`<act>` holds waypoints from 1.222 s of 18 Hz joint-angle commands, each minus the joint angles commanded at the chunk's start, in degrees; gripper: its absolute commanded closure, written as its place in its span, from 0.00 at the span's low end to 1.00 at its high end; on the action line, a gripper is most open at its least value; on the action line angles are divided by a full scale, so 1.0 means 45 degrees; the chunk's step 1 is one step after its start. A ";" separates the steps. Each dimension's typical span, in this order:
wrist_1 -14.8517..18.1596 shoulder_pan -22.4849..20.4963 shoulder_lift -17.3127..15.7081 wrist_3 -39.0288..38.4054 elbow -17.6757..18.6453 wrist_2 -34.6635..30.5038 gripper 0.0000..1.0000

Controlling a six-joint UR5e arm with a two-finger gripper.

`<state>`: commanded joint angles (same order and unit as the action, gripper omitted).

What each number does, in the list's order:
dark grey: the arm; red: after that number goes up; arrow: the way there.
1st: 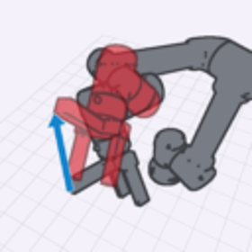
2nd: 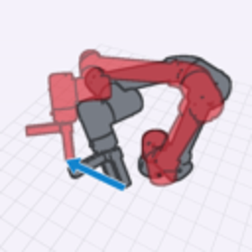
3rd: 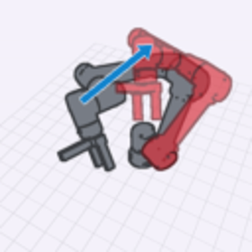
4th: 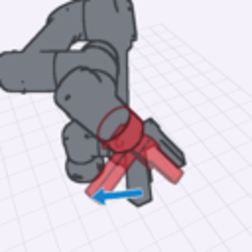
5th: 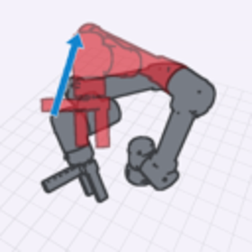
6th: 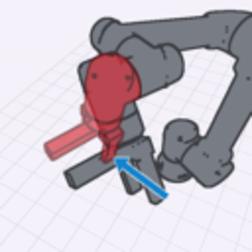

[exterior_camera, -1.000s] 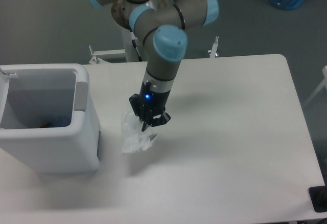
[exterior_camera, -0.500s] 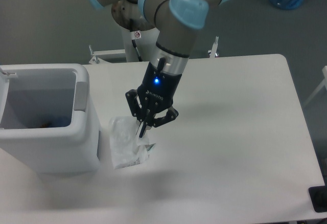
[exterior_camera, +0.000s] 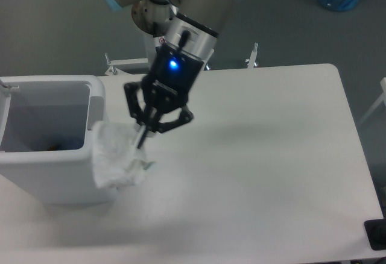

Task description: Place the trash in the trash can

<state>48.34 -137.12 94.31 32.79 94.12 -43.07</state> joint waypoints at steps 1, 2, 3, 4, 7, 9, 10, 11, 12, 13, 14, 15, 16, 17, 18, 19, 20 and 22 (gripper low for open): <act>0.0000 0.0137 -0.0214 -0.0001 0.0157 0.0019 1.00; 0.0000 0.0313 -0.0274 -0.0001 0.0313 0.0020 1.00; -0.0019 0.0469 -0.0430 0.0019 0.0546 0.0020 1.00; -0.0020 0.0587 -0.0644 0.0019 0.0820 0.0020 1.00; -0.0039 0.0646 -0.1289 0.0097 0.1524 0.0020 1.00; -0.0059 0.0840 -0.1310 0.0136 0.1681 0.0020 0.66; -0.0059 0.0958 -0.1252 0.0310 0.1682 0.0000 0.22; -0.0059 0.0978 -0.1194 0.0582 0.1701 -0.0019 0.00; -0.0059 0.0998 -0.1154 0.0701 0.1721 -0.0020 0.00; -0.0059 0.0979 -0.1135 0.0722 0.1721 -0.0020 0.00; -0.0059 0.0979 -0.1115 0.0722 0.1721 -0.0020 0.00; -0.0059 0.0979 -0.1115 0.0741 0.1721 -0.0020 0.00; -0.0059 0.0979 -0.1115 0.0741 0.1721 -0.0020 0.00; -0.0059 0.0979 -0.1115 0.0741 0.1701 -0.0020 0.00; -0.0059 0.0940 -0.1096 0.0741 0.1701 -0.0020 0.00; -0.0039 0.0843 -0.1095 0.0741 0.1682 -0.0058 0.00; -0.0039 0.0803 -0.1095 0.0761 0.1682 -0.0059 0.00; -0.0039 -0.0052 -0.1095 0.0819 0.1701 -0.0059 0.00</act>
<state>48.16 -137.35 89.38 36.47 101.78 -43.33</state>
